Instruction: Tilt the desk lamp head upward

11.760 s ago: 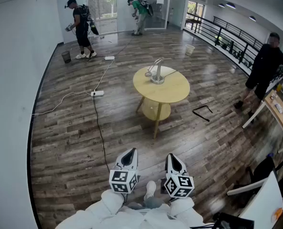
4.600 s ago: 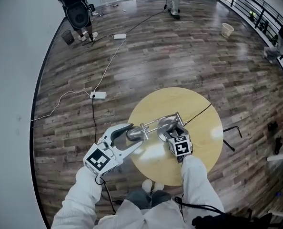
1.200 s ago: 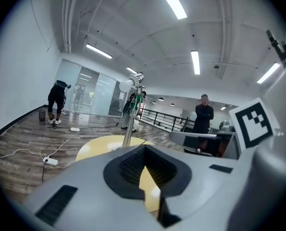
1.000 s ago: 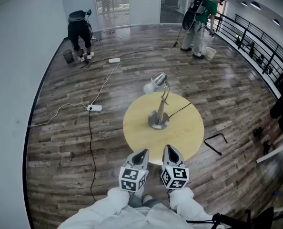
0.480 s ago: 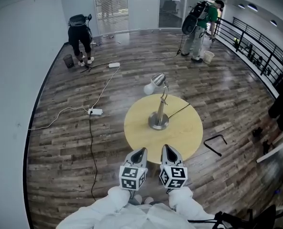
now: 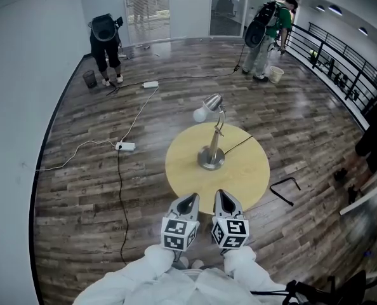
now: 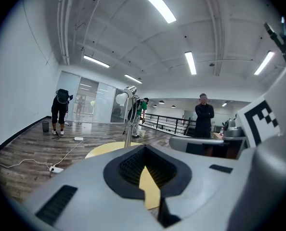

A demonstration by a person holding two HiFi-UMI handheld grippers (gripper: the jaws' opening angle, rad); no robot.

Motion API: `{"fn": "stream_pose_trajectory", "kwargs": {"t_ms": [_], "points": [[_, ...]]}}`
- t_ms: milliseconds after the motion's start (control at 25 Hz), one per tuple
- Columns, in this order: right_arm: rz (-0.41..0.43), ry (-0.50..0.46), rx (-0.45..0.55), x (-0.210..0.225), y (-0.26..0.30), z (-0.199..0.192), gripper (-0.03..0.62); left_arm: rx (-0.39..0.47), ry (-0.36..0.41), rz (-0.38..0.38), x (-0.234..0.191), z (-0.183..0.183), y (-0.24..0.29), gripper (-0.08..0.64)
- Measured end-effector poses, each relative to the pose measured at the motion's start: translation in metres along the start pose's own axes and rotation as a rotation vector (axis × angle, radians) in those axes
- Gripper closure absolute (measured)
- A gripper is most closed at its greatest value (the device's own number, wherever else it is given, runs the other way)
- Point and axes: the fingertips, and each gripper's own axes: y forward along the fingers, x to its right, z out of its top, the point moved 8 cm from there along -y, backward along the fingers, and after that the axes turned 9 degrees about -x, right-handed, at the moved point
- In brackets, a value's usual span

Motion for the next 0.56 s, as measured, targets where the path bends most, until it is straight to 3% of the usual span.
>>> {"fn": "stream_pose_trajectory", "kwargs": {"t_ms": [560], "points": [[-0.004,-0.006,-0.002,-0.0057,-0.0009,-0.0023,0.578,0.011,0.011,-0.006,-0.0021,-0.0019,-0.0045,0.557]]}}
